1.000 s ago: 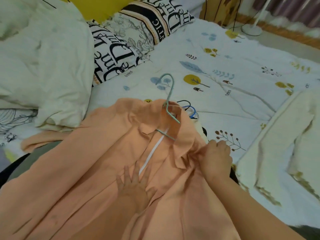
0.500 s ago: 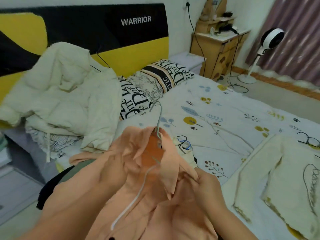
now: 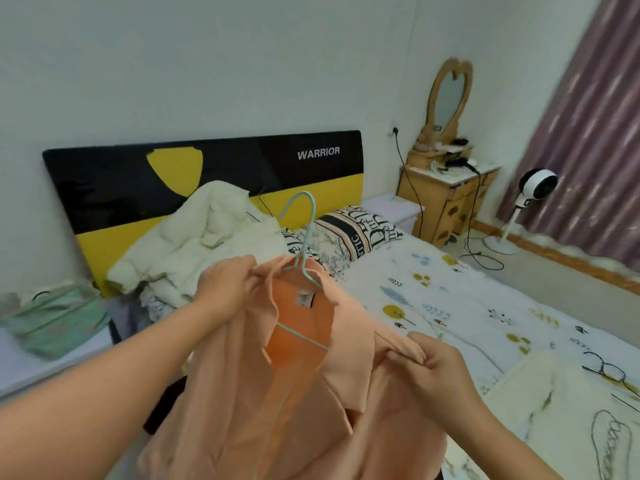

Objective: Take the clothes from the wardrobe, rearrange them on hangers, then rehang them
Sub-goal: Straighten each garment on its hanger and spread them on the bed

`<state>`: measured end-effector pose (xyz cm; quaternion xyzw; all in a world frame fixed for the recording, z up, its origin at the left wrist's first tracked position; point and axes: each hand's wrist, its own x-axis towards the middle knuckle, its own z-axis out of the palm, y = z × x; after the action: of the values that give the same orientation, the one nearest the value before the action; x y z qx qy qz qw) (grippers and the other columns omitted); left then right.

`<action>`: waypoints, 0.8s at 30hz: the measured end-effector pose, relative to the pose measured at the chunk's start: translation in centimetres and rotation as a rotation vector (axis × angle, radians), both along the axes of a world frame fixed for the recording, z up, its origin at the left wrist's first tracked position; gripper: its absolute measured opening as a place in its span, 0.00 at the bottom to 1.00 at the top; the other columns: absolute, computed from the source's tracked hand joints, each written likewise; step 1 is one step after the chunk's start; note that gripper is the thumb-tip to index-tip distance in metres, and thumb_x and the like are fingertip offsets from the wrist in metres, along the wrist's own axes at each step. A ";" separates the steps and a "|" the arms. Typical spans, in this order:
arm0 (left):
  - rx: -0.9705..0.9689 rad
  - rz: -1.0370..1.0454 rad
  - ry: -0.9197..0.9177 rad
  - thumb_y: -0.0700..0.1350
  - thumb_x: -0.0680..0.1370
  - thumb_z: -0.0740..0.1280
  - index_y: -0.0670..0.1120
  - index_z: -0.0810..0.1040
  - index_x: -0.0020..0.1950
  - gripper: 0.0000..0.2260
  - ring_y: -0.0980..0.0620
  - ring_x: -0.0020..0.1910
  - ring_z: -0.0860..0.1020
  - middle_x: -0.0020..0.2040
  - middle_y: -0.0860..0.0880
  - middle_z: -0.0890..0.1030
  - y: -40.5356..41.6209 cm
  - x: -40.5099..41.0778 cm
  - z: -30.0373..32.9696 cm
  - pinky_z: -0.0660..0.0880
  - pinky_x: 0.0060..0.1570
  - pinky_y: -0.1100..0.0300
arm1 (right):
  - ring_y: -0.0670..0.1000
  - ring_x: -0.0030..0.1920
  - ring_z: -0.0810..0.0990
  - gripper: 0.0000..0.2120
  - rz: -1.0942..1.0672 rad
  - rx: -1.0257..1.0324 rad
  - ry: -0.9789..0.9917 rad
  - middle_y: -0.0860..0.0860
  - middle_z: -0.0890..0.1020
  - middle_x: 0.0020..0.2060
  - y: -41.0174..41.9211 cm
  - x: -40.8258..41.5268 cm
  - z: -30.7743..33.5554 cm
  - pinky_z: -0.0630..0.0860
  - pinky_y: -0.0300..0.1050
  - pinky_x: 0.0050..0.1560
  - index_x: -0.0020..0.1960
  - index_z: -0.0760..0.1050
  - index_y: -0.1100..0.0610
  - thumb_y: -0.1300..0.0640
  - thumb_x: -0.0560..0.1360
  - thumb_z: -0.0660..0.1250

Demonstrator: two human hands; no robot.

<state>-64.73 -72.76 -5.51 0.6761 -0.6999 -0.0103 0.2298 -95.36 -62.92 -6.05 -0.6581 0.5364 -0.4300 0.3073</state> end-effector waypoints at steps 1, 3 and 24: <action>0.004 -0.020 0.006 0.46 0.77 0.62 0.48 0.69 0.40 0.07 0.42 0.46 0.75 0.41 0.47 0.76 0.4 1.1 1.0 0.66 0.38 0.54 | 0.44 0.26 0.62 0.19 0.016 0.004 -0.001 0.46 0.63 0.24 0.3 0.5 1.1 0.57 0.35 0.27 0.28 0.63 0.60 0.68 0.70 0.70; -0.026 -0.028 -0.004 0.46 0.77 0.61 0.46 0.69 0.40 0.07 0.42 0.42 0.75 0.39 0.46 0.76 1.2 3.3 2.8 0.63 0.35 0.55 | 0.44 0.27 0.62 0.18 0.031 -0.008 0.025 0.49 0.64 0.25 0.5 1.8 3.4 0.57 0.36 0.28 0.29 0.64 0.60 0.67 0.69 0.71; -0.166 -0.205 -0.132 0.59 0.75 0.61 0.49 0.63 0.28 0.21 0.52 0.30 0.70 0.27 0.52 0.71 -3.2 29.5 16.4 0.61 0.29 0.57 | 0.49 0.29 0.64 0.24 -0.337 -0.441 0.489 0.45 0.65 0.24 -10.6 26.3 14.8 0.61 0.48 0.37 0.27 0.57 0.50 0.53 0.72 0.70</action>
<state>-35.18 -76.00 10.92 0.5792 -0.7772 0.0685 0.2361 -69.04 -73.52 8.77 -0.6941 0.5894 -0.4098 -0.0541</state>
